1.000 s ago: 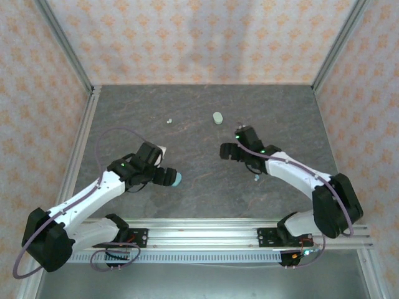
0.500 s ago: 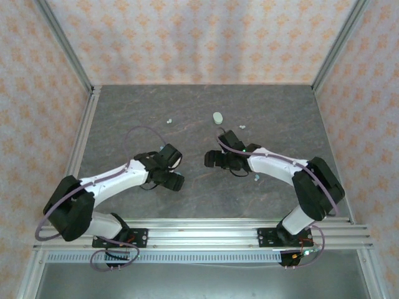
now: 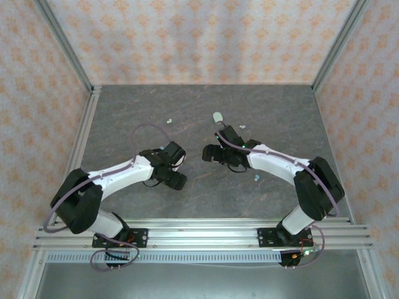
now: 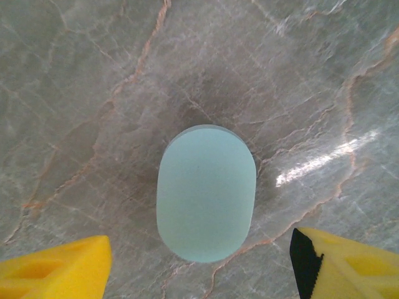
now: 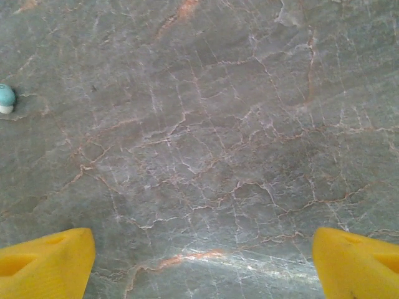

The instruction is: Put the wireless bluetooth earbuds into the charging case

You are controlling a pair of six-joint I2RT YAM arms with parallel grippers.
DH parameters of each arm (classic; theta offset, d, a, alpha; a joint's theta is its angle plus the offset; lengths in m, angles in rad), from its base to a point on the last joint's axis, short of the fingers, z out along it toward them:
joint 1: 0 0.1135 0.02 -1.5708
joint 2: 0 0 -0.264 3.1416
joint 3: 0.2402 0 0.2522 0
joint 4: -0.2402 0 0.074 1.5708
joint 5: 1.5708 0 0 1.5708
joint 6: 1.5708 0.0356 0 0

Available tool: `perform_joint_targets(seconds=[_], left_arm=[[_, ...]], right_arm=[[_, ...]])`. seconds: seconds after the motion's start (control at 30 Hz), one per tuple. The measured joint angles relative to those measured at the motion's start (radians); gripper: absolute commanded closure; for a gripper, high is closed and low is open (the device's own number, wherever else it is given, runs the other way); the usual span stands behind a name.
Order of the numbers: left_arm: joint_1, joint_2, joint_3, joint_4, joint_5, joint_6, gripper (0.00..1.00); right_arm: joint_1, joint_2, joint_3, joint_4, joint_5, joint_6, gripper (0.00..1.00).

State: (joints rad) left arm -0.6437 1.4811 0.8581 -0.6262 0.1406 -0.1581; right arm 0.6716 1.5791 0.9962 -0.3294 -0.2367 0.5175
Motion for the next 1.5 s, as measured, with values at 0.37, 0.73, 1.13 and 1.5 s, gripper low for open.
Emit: perform_joint_targets(seconds=[0.37, 0.73, 1.13, 1.5], left_arm=[[-0.027, 0.130, 0.022, 0.040, 0.026, -0.020, 0.61], [-0.062, 0.006, 0.004, 0.085, 0.028, 0.019, 0.78], [-0.062, -0.357, -0.002, 0.186, 0.158, 0.265, 0.78], [-0.062, -0.360, -0.002, 0.222, 0.256, 0.288, 0.78]], right_arm=[[0.000, 0.013, -0.031, 0.024, -0.004, 0.036, 0.10], [-0.079, -0.126, -0.174, 0.069, -0.124, 0.144, 0.12], [-0.019, -0.330, -0.128, 0.101, -0.346, 0.217, 0.13], [0.037, -0.320, -0.089, 0.162, -0.485, 0.227, 0.20]])
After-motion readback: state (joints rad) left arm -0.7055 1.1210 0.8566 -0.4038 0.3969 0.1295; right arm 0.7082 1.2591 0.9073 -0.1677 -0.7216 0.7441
